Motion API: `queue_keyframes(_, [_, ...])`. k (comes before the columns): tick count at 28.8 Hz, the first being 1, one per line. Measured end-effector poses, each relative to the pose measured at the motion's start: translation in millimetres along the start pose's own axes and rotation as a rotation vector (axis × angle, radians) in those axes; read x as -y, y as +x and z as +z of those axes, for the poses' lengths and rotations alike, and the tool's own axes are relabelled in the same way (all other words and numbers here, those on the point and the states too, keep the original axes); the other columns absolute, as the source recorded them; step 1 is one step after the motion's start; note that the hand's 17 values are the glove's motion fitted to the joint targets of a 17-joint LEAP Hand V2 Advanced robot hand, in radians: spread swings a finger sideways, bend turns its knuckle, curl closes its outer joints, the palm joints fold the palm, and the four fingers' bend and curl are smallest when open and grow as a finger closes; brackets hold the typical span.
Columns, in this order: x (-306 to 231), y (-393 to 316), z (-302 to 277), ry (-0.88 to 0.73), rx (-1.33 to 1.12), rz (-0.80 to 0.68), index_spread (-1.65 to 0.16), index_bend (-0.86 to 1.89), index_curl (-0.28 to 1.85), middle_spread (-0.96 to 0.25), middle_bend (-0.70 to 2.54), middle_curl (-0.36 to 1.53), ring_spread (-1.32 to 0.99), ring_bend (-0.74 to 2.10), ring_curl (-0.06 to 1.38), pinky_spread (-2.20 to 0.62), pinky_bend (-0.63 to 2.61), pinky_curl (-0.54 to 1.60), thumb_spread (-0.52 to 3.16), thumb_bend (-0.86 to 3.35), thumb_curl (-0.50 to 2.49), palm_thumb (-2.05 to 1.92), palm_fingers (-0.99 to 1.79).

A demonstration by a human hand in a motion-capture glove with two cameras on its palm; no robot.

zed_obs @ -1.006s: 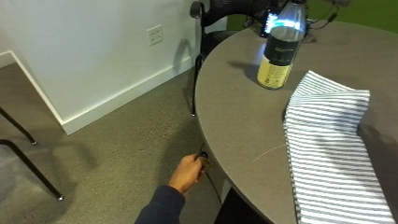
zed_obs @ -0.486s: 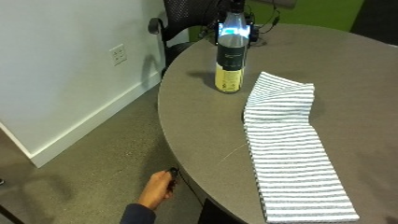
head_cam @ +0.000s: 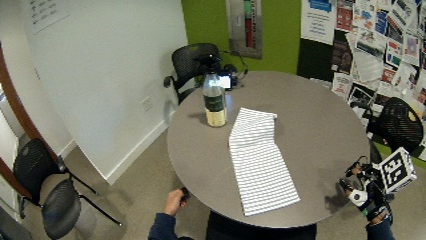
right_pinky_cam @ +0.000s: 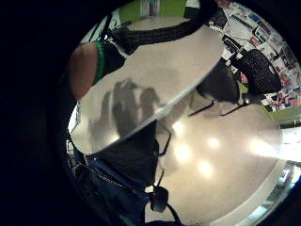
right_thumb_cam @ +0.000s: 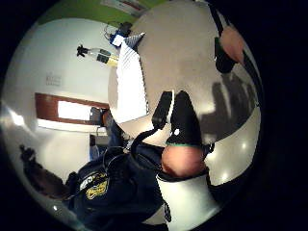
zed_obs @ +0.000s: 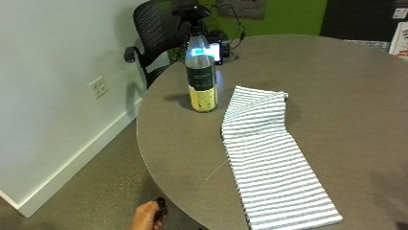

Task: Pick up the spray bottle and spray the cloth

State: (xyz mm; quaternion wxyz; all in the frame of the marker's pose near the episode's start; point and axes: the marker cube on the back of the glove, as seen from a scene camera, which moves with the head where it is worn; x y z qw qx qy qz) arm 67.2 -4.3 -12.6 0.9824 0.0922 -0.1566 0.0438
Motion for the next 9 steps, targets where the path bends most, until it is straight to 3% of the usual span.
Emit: queue_keyframes(9, [-3.4, 1.6, 4.1, -0.027, -0.001, 0.005, -0.26, 0.19, 0.46, -0.04, 0.22, 0.4, -0.07, 0.25, 0.36, 0.23, 0.13, 0.21, 1.16, -0.03, 0.53, 0.62, 0.94])
